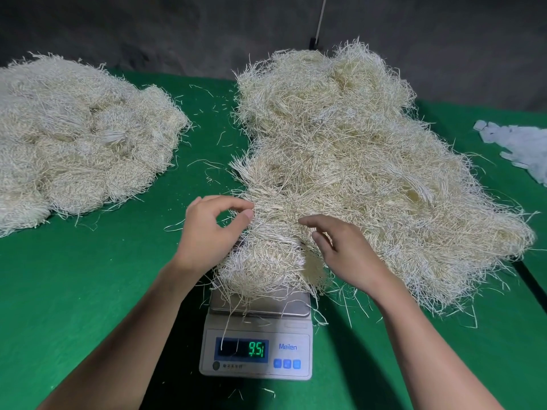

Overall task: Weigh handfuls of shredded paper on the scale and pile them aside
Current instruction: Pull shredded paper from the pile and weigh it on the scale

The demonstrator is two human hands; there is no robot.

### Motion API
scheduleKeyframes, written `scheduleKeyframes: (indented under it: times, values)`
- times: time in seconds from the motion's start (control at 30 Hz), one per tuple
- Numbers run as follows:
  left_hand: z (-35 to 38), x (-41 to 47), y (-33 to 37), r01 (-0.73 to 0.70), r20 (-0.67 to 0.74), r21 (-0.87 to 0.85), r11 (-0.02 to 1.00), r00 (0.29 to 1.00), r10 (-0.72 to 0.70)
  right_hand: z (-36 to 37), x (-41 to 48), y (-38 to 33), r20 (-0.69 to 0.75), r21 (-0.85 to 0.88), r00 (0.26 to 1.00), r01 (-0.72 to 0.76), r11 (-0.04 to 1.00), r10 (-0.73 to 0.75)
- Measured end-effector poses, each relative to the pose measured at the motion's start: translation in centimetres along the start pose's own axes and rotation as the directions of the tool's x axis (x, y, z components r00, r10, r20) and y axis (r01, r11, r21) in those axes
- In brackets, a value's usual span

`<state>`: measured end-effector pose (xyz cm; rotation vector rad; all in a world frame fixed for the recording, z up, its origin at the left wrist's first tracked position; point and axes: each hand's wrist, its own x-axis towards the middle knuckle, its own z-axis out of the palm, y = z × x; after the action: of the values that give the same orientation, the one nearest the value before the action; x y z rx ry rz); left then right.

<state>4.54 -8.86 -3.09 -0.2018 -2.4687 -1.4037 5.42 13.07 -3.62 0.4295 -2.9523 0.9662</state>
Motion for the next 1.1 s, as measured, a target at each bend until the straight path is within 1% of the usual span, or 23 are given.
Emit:
scheduleKeyframes:
  times: [0.63, 0.8, 0.9, 1.03, 1.1]
  values:
    - [0.3, 0.2, -0.5, 0.038, 0.048, -0.018, 0.999, 0.998, -0.037, 0.0, 0.2, -0.1, 0.016, -0.016, 1.0, -0.005, 1.0, 0.005]
    - [0.4, 0.3, -0.3, 0.049, 0.054, -0.037, 0.998, 0.997, -0.047, 0.2, 0.4, 0.3, -0.002, 0.014, 1.0, -0.016, 1.0, 0.016]
    - [0.5, 0.5, -0.2, 0.063, 0.06, -0.038, 0.997, 0.996, -0.061, 0.0, 0.6, 1.4, -0.028, 0.041, 0.997, -0.068, 0.997, 0.069]
    - [1.1, 1.6, -0.5, 0.075, 0.079, -0.009, 0.997, 0.994, -0.075, -0.8, 1.6, 3.7, -0.062, 0.105, 0.978, -0.19, 0.976, 0.197]
    - [1.6, 2.6, -0.4, 0.08, 0.085, -0.003, 0.997, 0.993, -0.08, -1.5, 2.4, 5.2, -0.092, 0.109, 0.959, -0.257, 0.96, 0.267]
